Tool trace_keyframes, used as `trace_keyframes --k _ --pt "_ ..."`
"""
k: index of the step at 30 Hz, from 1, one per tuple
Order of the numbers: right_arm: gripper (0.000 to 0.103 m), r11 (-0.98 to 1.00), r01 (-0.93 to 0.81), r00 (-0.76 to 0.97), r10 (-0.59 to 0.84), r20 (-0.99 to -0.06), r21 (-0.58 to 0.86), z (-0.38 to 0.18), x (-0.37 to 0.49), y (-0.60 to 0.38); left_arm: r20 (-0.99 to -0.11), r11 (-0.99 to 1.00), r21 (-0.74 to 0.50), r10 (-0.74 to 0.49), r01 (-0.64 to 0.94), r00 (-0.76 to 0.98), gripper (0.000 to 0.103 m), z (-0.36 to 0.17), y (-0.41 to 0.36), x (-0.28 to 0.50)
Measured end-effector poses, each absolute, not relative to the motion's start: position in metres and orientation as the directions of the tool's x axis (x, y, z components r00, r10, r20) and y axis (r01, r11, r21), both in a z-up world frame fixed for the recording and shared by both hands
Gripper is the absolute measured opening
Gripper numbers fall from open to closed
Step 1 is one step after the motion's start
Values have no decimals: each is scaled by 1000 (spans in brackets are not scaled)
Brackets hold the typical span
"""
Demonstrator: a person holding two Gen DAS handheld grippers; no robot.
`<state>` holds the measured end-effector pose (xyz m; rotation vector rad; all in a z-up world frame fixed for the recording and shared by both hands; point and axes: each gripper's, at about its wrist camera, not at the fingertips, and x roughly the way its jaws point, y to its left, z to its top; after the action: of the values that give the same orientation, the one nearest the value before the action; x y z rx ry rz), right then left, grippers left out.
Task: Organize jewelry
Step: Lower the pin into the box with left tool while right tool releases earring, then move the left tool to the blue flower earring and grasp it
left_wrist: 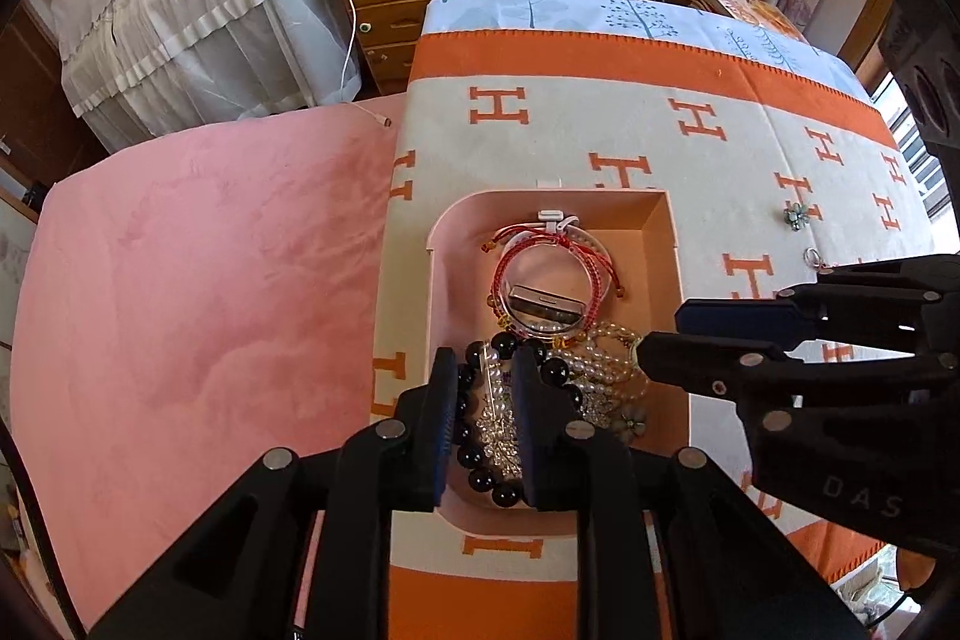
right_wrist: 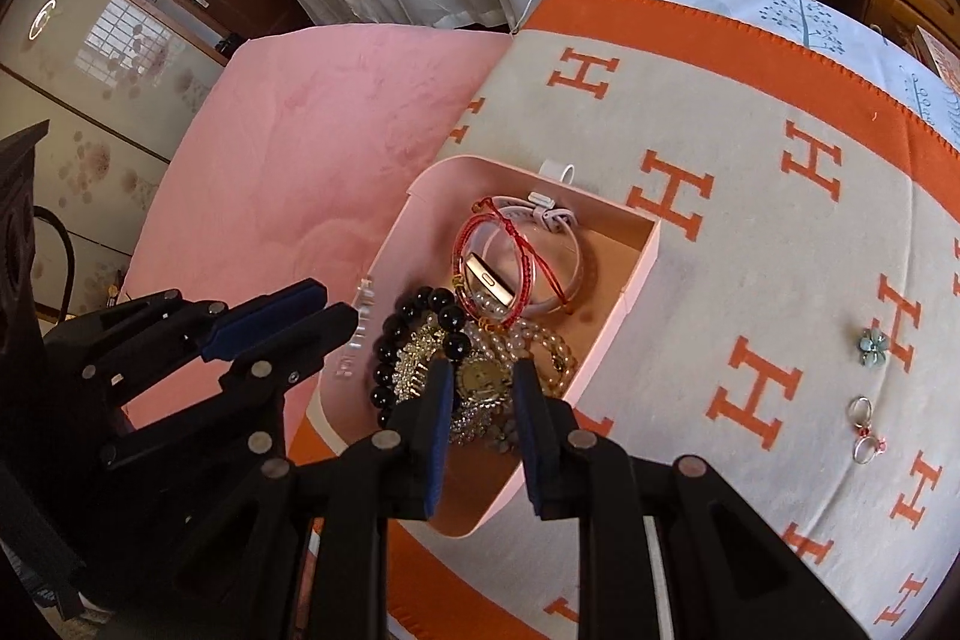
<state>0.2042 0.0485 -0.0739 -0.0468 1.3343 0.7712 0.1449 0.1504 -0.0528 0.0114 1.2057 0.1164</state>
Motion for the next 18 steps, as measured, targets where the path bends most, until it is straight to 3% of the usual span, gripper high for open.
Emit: trace_keyframes --k 7,12,18 --pt "26 757 -537 50 469 -882 373 -69 212 35 -934 994 70 94 -82 344 30 -59 152 154" --pt "26 775 -533 91 450 -888 338 -58 216 1 -923 995 85 96 -44 372 50 -47 135 156" --pt "26 821 -482 182 437 -881 307 -31 231 -58 -907 996 94 80 13 413 51 -24 102 168"
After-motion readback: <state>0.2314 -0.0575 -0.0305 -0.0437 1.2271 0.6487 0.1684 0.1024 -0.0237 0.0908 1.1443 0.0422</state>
